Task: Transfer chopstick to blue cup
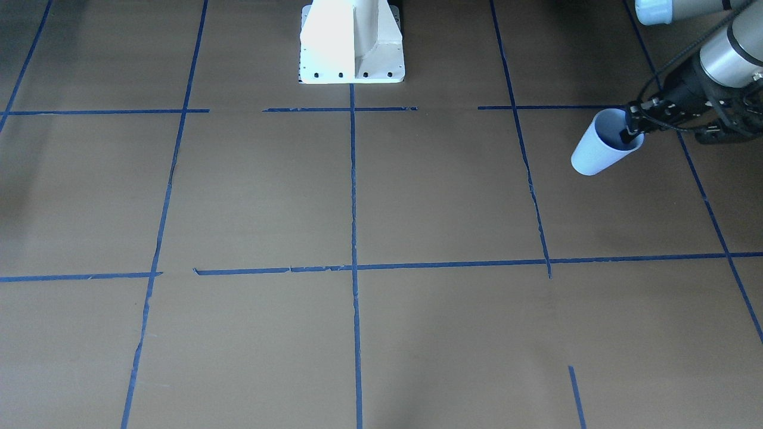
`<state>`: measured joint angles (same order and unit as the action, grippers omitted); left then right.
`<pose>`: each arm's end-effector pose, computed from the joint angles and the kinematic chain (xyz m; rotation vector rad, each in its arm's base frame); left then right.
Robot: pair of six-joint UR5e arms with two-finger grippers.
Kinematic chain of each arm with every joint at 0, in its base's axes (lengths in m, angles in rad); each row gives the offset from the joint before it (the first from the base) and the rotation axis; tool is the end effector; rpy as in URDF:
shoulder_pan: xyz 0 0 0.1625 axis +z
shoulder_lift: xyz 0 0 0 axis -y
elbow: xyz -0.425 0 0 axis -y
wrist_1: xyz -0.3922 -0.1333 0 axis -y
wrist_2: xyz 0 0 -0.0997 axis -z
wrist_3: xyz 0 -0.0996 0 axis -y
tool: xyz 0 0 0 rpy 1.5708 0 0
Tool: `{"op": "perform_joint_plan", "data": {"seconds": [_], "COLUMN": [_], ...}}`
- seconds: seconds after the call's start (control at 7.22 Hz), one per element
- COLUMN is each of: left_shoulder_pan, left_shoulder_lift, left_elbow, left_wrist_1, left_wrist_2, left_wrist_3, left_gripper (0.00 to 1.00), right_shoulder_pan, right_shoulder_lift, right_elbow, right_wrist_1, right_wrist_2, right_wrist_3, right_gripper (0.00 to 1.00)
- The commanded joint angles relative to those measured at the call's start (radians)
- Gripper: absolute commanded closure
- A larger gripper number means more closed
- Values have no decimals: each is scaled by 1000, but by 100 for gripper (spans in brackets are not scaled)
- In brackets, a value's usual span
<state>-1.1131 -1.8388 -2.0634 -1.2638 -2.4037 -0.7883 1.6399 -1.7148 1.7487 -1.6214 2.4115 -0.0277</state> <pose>0.1744 -0.4889 0.3185 -0.1306 0.9127 -0.1180 0.0886 -0.4245 0.6379 0.0250 -0.8405 0.0460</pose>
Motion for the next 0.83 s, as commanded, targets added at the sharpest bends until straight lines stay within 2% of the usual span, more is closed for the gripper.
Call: {"op": "perform_joint_plan", "data": {"seconds": [0.0, 0.14, 0.28, 0.42, 0.55, 0.69], "left_shoulder_pan": [210, 313, 403, 441, 481, 519], "left_shoulder_lift": [-221, -325, -392, -401, -416, -453], "left_elbow": [8, 43, 130, 241, 337, 414], "left_wrist_1": [80, 72, -34, -233, -353, -396], "left_wrist_2": [41, 139, 203, 233, 294, 357], "left_wrist_3": [-318, -459, -574, -645, -675, -680], "left_gripper": [100, 100, 100, 100, 100, 100], "right_shoulder_pan": [-2, -2, -2, -2, -2, -2], "right_shoulder_lift": [7, 10, 11, 9, 9, 9], "right_elbow": [23, 31, 29, 29, 29, 29], "right_wrist_1": [0, 0, -2, 0, -2, -2], "right_wrist_2": [-2, -6, -8, -8, -6, -5], "right_wrist_3": [5, 6, 5, 6, 6, 8], "right_gripper": [0, 0, 0, 0, 0, 0]}}
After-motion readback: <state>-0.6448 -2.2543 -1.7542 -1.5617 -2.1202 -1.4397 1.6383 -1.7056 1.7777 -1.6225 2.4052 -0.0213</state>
